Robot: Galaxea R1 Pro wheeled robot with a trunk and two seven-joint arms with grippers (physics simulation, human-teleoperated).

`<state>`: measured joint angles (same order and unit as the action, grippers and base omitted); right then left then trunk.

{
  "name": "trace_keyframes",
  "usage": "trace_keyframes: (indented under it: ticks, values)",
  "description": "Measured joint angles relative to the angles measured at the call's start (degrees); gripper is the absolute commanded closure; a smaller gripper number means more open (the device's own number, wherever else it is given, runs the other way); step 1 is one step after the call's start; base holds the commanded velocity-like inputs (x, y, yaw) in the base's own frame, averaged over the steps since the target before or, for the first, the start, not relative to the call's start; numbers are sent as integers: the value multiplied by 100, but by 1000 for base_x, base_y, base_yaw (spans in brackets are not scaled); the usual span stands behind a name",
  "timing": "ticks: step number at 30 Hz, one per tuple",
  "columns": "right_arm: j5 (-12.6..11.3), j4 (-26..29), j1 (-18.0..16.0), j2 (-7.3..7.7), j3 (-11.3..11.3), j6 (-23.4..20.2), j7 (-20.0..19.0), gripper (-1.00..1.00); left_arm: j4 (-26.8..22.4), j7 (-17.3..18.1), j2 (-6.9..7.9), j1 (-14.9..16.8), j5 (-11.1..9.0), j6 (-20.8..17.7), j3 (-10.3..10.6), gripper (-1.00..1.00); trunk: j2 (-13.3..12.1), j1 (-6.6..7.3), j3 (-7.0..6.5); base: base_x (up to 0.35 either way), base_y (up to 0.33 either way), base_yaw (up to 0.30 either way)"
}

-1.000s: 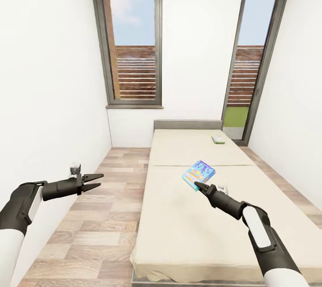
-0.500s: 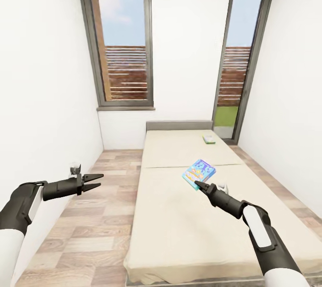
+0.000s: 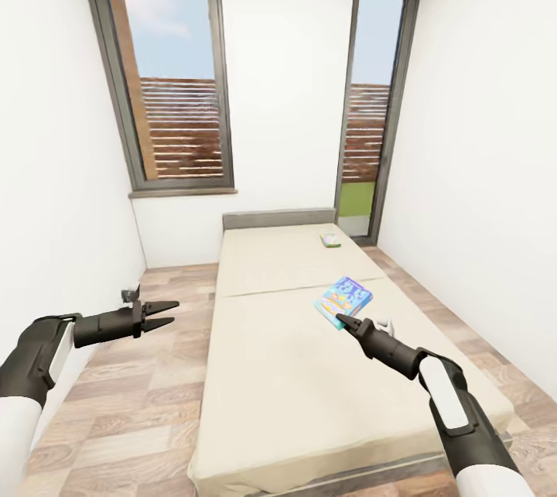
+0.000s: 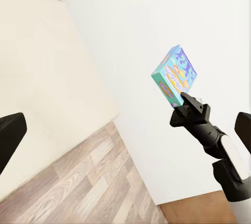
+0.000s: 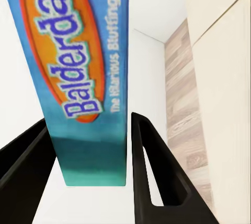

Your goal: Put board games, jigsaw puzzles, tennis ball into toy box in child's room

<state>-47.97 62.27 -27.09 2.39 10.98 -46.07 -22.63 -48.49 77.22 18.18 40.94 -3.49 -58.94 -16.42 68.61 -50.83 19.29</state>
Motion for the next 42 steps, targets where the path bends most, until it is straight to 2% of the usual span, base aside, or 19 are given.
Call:
trace_keyframes:
  ticks: [42]
  values:
    - [8, -73, 0, 19, 31, 215, -4, 100, 17, -44, -20, 0, 9, 20, 21, -100, -1686, 923, -755, 0, 0, -279]
